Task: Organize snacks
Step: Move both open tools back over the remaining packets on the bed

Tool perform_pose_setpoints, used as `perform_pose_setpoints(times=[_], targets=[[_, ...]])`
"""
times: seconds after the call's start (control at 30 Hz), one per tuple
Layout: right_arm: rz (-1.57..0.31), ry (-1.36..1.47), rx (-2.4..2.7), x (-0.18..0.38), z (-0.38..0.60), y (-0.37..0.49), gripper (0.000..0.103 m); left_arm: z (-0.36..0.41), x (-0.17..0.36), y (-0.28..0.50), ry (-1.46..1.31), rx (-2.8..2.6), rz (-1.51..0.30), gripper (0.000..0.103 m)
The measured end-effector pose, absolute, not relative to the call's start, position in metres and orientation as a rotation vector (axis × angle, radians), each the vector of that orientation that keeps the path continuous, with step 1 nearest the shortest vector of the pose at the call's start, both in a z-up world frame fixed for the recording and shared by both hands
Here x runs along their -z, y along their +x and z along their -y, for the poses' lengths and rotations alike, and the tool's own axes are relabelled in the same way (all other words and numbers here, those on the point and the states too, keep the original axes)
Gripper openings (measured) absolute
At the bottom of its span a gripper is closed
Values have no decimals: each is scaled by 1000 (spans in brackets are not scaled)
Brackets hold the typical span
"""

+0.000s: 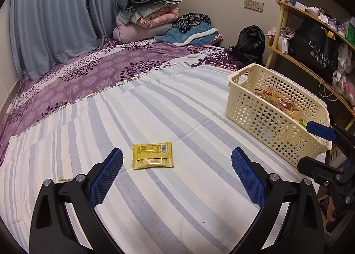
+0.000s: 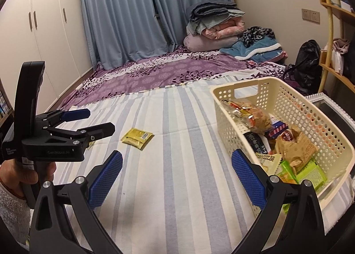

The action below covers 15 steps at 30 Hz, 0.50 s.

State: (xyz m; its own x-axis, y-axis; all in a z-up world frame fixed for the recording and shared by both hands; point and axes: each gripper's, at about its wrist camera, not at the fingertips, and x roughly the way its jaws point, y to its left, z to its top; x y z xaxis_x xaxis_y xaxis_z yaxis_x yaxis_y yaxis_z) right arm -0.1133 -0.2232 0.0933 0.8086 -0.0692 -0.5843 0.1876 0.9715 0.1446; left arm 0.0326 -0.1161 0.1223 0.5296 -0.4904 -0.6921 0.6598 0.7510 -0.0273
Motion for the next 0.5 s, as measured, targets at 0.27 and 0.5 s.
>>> perform_pose_setpoints(times=[0.27, 0.5], targets=[[-677, 192, 74, -74, 206, -92, 98, 96, -112, 43, 235, 646, -771, 99], [-720, 183, 18, -57, 192, -73, 98, 75, -102, 54, 230, 579, -798, 99]])
